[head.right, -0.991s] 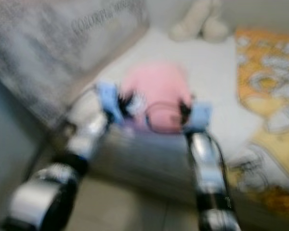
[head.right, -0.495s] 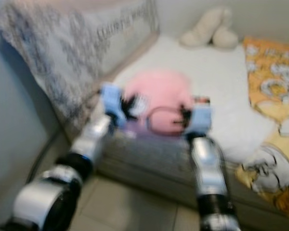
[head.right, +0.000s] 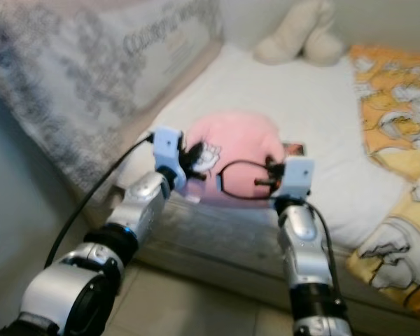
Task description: Clean up the room
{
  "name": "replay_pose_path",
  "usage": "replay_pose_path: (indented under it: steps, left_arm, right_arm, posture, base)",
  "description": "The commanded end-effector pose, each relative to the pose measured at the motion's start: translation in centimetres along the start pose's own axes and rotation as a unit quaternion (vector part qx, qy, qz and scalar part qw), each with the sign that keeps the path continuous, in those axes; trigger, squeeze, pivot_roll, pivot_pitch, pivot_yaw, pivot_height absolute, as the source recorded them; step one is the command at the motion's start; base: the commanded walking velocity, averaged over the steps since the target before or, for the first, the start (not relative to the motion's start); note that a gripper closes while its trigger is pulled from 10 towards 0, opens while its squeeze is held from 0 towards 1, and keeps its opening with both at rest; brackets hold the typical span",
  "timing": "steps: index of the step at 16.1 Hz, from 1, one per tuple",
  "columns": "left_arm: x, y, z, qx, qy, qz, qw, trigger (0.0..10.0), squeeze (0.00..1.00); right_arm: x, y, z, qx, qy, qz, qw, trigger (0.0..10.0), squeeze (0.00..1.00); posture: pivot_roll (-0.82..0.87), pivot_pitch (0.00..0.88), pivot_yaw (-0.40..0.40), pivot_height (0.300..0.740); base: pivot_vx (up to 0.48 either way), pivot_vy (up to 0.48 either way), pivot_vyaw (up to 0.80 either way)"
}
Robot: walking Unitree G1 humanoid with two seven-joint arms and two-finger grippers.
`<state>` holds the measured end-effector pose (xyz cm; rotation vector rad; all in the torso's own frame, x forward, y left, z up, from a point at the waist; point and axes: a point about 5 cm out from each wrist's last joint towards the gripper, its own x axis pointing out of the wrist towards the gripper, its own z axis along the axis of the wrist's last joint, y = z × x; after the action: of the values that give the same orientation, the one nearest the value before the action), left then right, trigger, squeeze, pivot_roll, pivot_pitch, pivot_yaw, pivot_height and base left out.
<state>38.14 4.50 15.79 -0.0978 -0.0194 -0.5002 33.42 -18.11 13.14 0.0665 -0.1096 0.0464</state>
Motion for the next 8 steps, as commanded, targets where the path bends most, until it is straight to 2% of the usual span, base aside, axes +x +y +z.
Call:
replay_pose_path:
  steps: [1,8]
  left_arm:
    - [0.15,1.05,1.47,0.015,-0.022,0.008,1.0,10.0,0.0]
    - [0.31,1.14,1.62,0.008,-0.019,0.007,1.0,10.0,0.0]
  right_arm:
    - [0.41,0.87,0.82,0.001,-0.018,0.011,1.0,10.0,0.0]
    - [0.11,0.68,0.66,-0.004,-0.016,0.013,1.0,10.0,0.0]
  posture:
    - [0.01,0.0,0.046,0.732]
    - [0.0,0.0,0.049,0.732]
  base:
    - [0.435,0.0,0.0]
    - [0.435,0.0,0.0]
